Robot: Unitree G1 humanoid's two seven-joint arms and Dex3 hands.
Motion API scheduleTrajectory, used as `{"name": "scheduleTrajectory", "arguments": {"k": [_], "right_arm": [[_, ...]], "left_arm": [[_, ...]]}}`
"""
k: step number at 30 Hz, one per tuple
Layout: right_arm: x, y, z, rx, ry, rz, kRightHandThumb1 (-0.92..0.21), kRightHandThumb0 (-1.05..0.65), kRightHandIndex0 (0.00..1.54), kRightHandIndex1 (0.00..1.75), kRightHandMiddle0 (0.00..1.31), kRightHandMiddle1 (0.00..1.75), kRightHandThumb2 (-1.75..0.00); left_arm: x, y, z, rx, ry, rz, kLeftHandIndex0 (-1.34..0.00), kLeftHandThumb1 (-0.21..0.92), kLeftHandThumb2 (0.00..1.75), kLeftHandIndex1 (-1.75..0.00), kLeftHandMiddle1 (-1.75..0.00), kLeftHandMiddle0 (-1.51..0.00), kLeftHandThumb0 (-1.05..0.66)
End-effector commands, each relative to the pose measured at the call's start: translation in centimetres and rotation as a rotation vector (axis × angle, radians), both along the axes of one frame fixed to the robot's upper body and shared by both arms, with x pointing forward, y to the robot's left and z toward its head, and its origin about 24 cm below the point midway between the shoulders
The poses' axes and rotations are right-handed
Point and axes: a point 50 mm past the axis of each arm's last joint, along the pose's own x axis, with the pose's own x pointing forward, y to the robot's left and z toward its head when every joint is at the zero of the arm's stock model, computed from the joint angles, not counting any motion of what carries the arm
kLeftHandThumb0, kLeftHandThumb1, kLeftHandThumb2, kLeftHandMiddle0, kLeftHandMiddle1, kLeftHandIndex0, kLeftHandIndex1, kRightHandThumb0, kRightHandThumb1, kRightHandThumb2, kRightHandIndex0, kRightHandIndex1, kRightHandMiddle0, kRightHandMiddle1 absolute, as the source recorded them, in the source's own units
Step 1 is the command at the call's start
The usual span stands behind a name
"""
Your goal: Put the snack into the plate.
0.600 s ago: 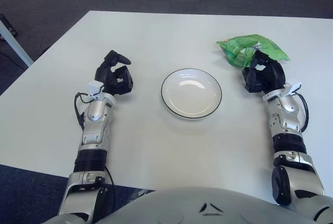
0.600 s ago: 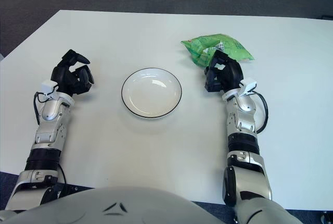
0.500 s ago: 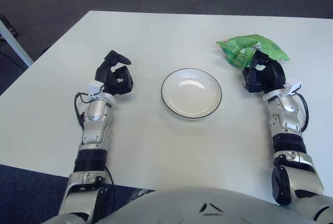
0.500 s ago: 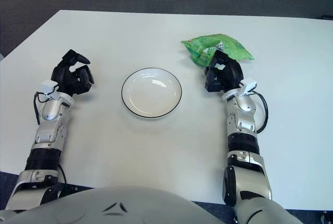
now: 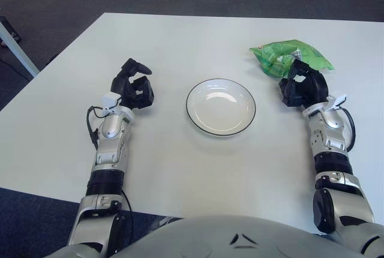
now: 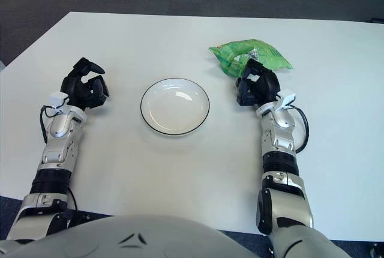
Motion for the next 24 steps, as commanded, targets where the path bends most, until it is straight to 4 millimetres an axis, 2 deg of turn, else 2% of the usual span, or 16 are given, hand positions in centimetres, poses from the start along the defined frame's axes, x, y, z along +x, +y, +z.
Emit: {"name": "scheduleTrajectory", "arguments": {"k": [1, 6, 13, 18, 24], "right_arm": [[-1.9, 0.1, -3.9, 0.058, 0.129, -0.025, -0.07, -0.59, 1.33, 1.75, 0.82, 1.75, -1.62], [-1.9, 0.0, -3.8, 0.062, 0.142, -0.070, -0.08, -0.59, 1.33, 1.75, 0.82, 1.75, -1.61], [-2.2, 0.2, -0.3, -0.007, 0.129, -0.147, -0.14, -0.56, 1.33, 1.75, 0.76, 1.75, -1.53], [-2.3, 0.6, 0.9, -0.062, 0.111, -0.162, -0.18, -0.54, 1.33, 1.75, 0.73, 1.75, -1.48], [-2.7, 0.1, 3.6, -0.163, 0.010, -0.199, -0.21, -0.52, 1.29, 1.75, 0.70, 1.75, -1.44]], "left_arm": [[-3.5, -1.7, -7.0, -0.101, 0.252, 0.025, -0.49, 0.47, 1.12, -1.75, -1.75, -1.06, -0.43], [-3.4, -1.8, -7.0, -0.095, 0.249, 0.035, -0.49, 0.47, 1.13, -1.75, -1.75, -1.07, -0.43], [-3.1, -1.8, -7.1, -0.096, 0.252, 0.031, -0.48, 0.48, 1.11, -1.75, -1.75, -1.08, -0.43], [-3.0, -1.6, -7.2, -0.092, 0.248, 0.025, -0.48, 0.48, 1.11, -1.75, -1.75, -1.09, -0.43], [-2.8, -1.4, -7.3, -0.079, 0.254, 0.019, -0.49, 0.47, 1.13, -1.75, -1.75, -1.10, -0.43]]}}
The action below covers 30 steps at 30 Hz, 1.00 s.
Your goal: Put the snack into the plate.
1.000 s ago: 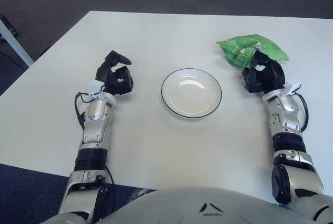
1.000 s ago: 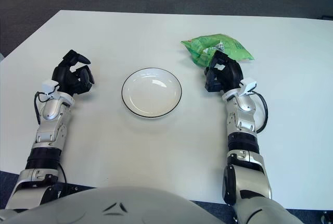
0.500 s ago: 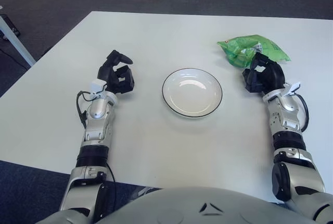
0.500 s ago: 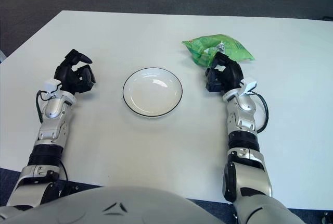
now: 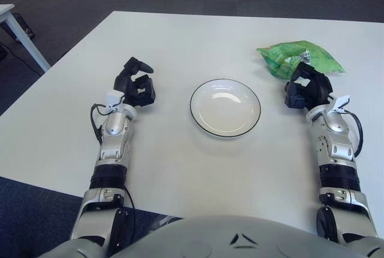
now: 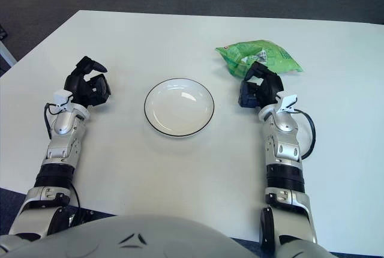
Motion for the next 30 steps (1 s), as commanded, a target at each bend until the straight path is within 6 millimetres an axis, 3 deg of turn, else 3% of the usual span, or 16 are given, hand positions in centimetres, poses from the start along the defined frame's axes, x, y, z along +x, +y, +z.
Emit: {"name": "scheduleTrajectory", "arguments": {"k": [1, 8, 20, 24, 30], "right_arm": [[-0.7, -0.6, 1.2, -0.070, -0.043, -0.026, -0.22, -0.52, 1.28, 1.75, 0.70, 1.75, -1.44], [-0.3, -2.4, 4.0, -0.218, -0.128, -0.014, -0.24, -0.51, 1.21, 1.75, 0.68, 1.75, -1.41], [-0.2, -2.5, 5.9, -0.454, -0.271, -0.080, -0.34, -0.47, 1.08, 1.75, 0.59, 1.75, -1.28], [-0.3, -2.5, 8.0, -0.579, -0.298, -0.109, -0.41, -0.45, 1.03, 1.75, 0.54, 1.75, -1.19], [-0.1, -2.5, 8.9, -0.689, -0.308, -0.119, -0.46, -0.43, 0.97, 1.75, 0.49, 1.75, -1.12]], "left_arm": [[-3.6, -1.1, -6.9, -0.090, 0.256, 0.015, -0.49, 0.47, 1.13, -1.75, -1.75, -1.09, -0.43], [-3.5, -0.6, -7.2, -0.100, 0.270, 0.023, -0.49, 0.47, 1.12, -1.75, -1.75, -1.06, -0.43], [-3.0, -0.2, -7.5, -0.101, 0.276, 0.020, -0.47, 0.49, 1.10, -1.75, -1.75, -1.05, -0.43], [-2.8, -0.2, -7.5, -0.092, 0.273, 0.031, -0.48, 0.48, 1.11, -1.75, -1.75, -1.07, -0.43], [-2.7, -0.2, -7.5, -0.088, 0.272, 0.039, -0.50, 0.46, 1.13, -1.75, -1.75, -1.08, -0.43]]}}
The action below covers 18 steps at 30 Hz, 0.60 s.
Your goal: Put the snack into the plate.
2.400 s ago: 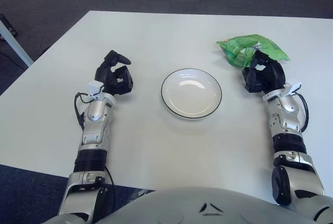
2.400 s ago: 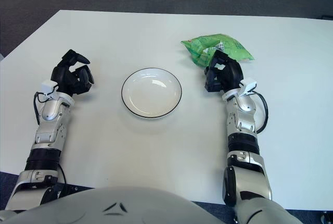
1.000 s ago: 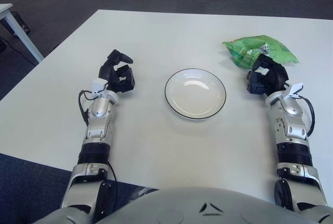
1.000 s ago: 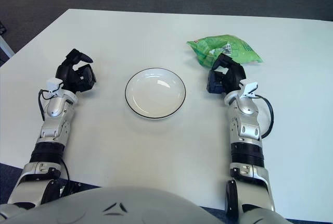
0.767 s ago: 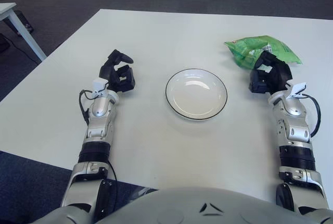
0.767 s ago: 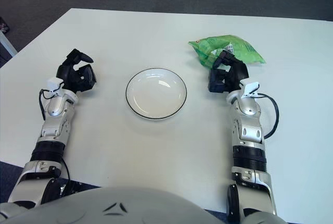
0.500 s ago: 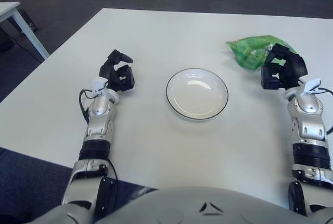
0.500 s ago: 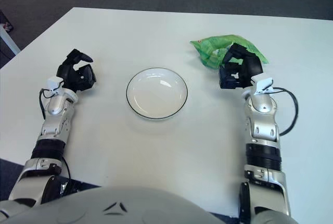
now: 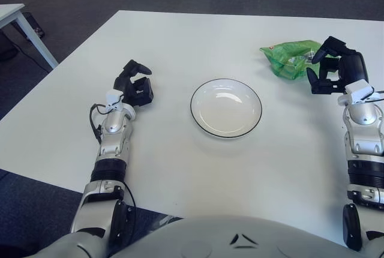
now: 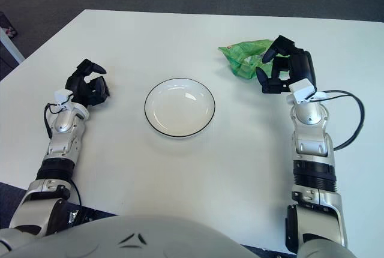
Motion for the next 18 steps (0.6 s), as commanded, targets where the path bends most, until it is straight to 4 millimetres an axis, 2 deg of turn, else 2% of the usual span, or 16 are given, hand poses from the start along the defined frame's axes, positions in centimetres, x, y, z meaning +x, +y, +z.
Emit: {"name": "scheduleTrajectory", "arguments": {"k": [1, 5, 7, 8, 14, 16, 17, 18], "right_arm": [[0.3, 0.2, 1.3, -0.094, -0.031, -0.007, -0.48, -0.43, 0.95, 1.75, 0.48, 1.75, -1.11], [0.9, -0.2, 1.9, -0.157, -0.019, -0.011, -0.50, -0.42, 0.90, 1.75, 0.47, 1.75, -1.08], [1.3, -0.7, 2.4, -0.209, -0.007, -0.007, -0.39, -0.22, 0.78, 1.73, 0.44, 1.74, -1.22], [1.6, -0.9, 2.9, -0.270, 0.003, 0.002, -0.31, -0.03, 0.66, 1.69, 0.40, 1.75, -1.31], [2.1, -1.3, 4.1, -0.497, 0.004, 0.002, -0.54, -0.01, 0.52, 1.56, 0.29, 1.75, -0.99], [2.3, -1.3, 4.3, -0.575, 0.004, -0.002, -0.67, -0.19, 0.37, 1.52, 0.27, 1.75, -0.84], [2.4, -1.3, 4.3, -0.608, 0.004, -0.003, -0.76, -0.25, 0.29, 1.44, 0.24, 1.75, -0.72], [2.5, -1.2, 4.4, -0.640, 0.007, 0.001, -0.79, -0.27, 0.26, 1.41, 0.23, 1.75, -0.68]], "left_arm": [[-3.5, -1.0, -6.1, -0.079, 0.216, 0.034, -0.50, 0.46, 1.14, -1.75, -1.75, -1.08, -0.43], [-3.5, -1.0, -6.1, -0.076, 0.216, 0.041, -0.50, 0.45, 1.14, -1.75, -1.75, -1.08, -0.44], [-3.4, -1.1, -6.1, -0.073, 0.217, 0.050, -0.51, 0.44, 1.15, -1.75, -1.75, -1.09, -0.44], [-3.4, -1.1, -6.1, -0.072, 0.218, 0.051, -0.52, 0.43, 1.17, -1.75, -1.75, -1.10, -0.44], [-3.4, -1.1, -6.2, -0.079, 0.223, 0.043, -0.51, 0.44, 1.16, -1.75, -1.75, -1.08, -0.44], [-3.4, -1.1, -6.2, -0.083, 0.223, 0.039, -0.51, 0.45, 1.15, -1.75, -1.75, -1.08, -0.44], [-3.4, -1.0, -6.2, -0.085, 0.222, 0.038, -0.51, 0.45, 1.15, -1.75, -1.75, -1.08, -0.44], [-3.4, -1.0, -6.3, -0.088, 0.222, 0.036, -0.51, 0.45, 1.15, -1.75, -1.75, -1.07, -0.44]]}}
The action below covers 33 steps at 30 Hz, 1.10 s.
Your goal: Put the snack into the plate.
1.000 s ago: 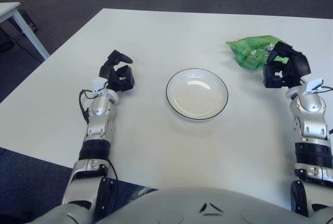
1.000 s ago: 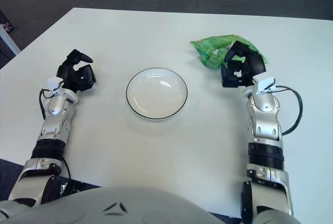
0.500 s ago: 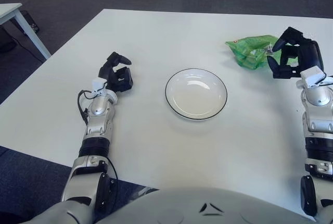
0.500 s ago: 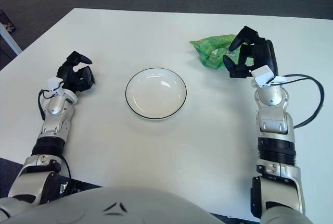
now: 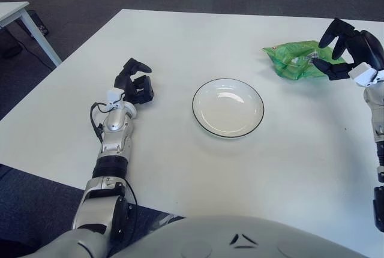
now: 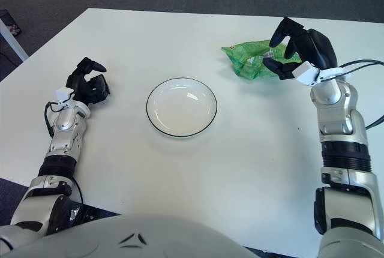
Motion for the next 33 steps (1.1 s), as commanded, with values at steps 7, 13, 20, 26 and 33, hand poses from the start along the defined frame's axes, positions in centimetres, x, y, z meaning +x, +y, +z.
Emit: {"name": "scheduleTrajectory", "arguments": {"k": [7, 13, 20, 26, 33], "right_arm": [[1.5, 0.6, 0.9, -0.325, 0.096, 0.041, -0.79, -0.74, 0.06, 0.84, 0.02, 1.12, -0.60], [2.2, 0.8, 0.8, -0.454, 0.183, 0.071, -0.91, -0.93, 0.01, 0.28, 0.00, 0.69, -0.44], [3.2, 1.0, 0.4, -0.510, 0.277, 0.109, -0.92, -1.04, 0.00, 0.02, 0.00, 0.14, -0.46], [3.9, 1.3, 0.2, -0.499, 0.319, 0.147, -0.92, -1.05, 0.00, 0.00, 0.00, 0.01, -0.40], [5.4, 2.2, 0.0, -0.485, 0.429, 0.191, -0.92, -1.05, 0.00, 0.00, 0.00, 0.00, -0.38]], "left_arm": [[-3.9, -0.8, -6.5, -0.090, 0.233, 0.019, -0.50, 0.46, 1.13, -1.75, -1.75, -1.06, -0.43], [-3.9, -0.8, -6.4, -0.091, 0.229, 0.017, -0.49, 0.47, 1.12, -1.75, -1.75, -1.06, -0.43], [-4.0, -0.8, -6.4, -0.084, 0.227, 0.014, -0.49, 0.48, 1.12, -1.75, -1.75, -1.06, -0.43], [-4.1, -0.8, -6.4, -0.080, 0.225, 0.010, -0.48, 0.48, 1.11, -1.75, -1.75, -1.06, -0.43], [-4.2, -0.8, -6.4, -0.081, 0.224, 0.006, -0.48, 0.49, 1.10, -1.75, -1.75, -1.06, -0.43]]}}
